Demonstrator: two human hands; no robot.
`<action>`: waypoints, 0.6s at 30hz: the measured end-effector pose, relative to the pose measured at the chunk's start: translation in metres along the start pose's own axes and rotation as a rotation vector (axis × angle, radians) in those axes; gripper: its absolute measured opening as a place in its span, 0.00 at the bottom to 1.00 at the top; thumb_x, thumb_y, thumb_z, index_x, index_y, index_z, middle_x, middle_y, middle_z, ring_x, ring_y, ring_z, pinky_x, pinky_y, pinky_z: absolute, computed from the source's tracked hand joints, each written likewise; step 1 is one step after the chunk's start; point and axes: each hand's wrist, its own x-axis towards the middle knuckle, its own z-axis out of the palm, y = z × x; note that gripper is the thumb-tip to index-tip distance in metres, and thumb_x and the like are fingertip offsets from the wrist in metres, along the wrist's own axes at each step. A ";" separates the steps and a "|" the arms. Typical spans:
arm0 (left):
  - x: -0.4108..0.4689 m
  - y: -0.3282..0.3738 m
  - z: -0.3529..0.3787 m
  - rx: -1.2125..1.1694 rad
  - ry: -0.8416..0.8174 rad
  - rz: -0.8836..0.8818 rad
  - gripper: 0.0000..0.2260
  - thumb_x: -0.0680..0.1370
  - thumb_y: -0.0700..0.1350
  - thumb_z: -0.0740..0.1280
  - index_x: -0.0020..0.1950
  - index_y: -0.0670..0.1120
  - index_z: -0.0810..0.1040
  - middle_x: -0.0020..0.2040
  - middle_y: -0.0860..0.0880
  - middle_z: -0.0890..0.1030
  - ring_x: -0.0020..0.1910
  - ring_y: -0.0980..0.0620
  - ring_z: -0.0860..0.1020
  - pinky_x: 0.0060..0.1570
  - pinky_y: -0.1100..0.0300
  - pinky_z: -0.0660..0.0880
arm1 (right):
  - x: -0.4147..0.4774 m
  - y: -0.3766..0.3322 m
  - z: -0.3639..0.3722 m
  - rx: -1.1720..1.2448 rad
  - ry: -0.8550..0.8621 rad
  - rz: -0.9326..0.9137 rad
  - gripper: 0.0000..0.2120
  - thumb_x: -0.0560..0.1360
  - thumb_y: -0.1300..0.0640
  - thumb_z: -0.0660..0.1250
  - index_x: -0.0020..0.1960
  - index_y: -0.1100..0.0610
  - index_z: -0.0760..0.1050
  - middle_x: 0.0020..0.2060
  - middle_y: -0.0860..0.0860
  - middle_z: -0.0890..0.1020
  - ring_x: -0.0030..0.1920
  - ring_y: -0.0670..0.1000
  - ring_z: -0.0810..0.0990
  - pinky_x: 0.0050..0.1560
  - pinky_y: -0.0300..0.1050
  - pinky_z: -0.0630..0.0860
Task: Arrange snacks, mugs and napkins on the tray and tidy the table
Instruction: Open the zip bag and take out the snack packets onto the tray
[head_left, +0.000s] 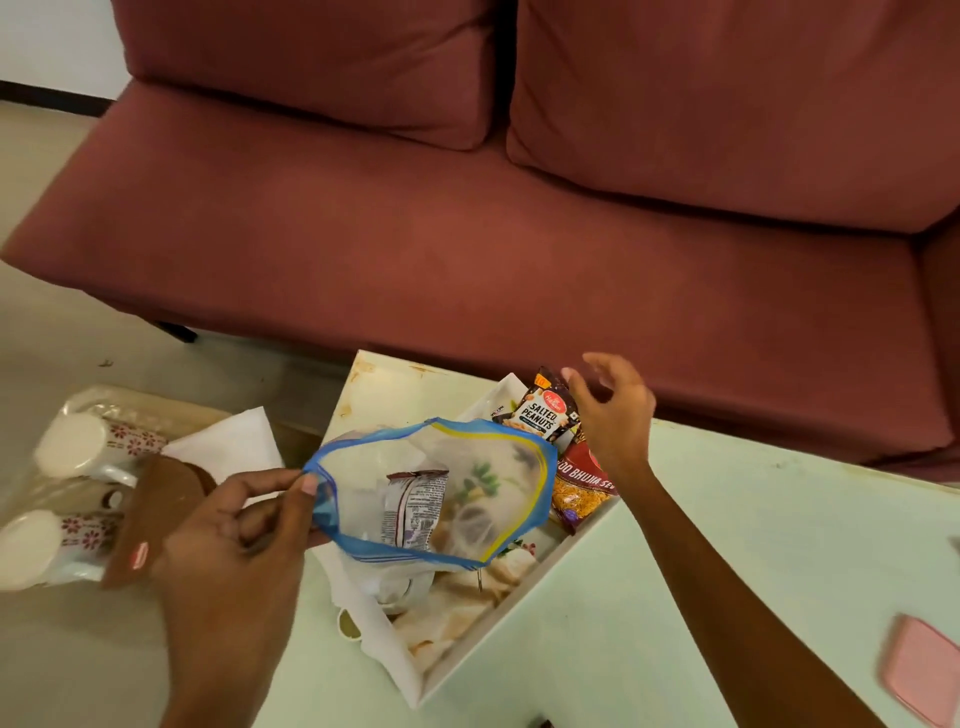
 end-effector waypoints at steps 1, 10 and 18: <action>-0.003 0.002 0.001 0.022 -0.010 0.011 0.06 0.72 0.43 0.68 0.37 0.53 0.76 0.29 0.64 0.82 0.28 0.62 0.81 0.26 0.71 0.76 | -0.016 -0.022 -0.010 0.059 0.081 -0.131 0.10 0.71 0.57 0.71 0.51 0.58 0.78 0.46 0.51 0.81 0.48 0.50 0.80 0.48 0.33 0.73; -0.040 0.031 -0.005 0.204 -0.137 0.048 0.05 0.71 0.47 0.68 0.43 0.47 0.78 0.40 0.45 0.84 0.38 0.49 0.83 0.30 0.55 0.81 | -0.103 -0.100 -0.004 -0.594 -1.210 -0.582 0.17 0.74 0.65 0.63 0.63 0.59 0.73 0.61 0.57 0.77 0.60 0.56 0.75 0.59 0.48 0.71; -0.056 0.050 -0.015 0.210 -0.177 0.113 0.06 0.70 0.47 0.67 0.44 0.46 0.78 0.41 0.46 0.82 0.41 0.46 0.82 0.30 0.64 0.79 | -0.140 -0.034 0.046 -1.078 -1.222 -1.217 0.15 0.77 0.66 0.56 0.62 0.64 0.68 0.59 0.59 0.75 0.58 0.59 0.74 0.58 0.53 0.73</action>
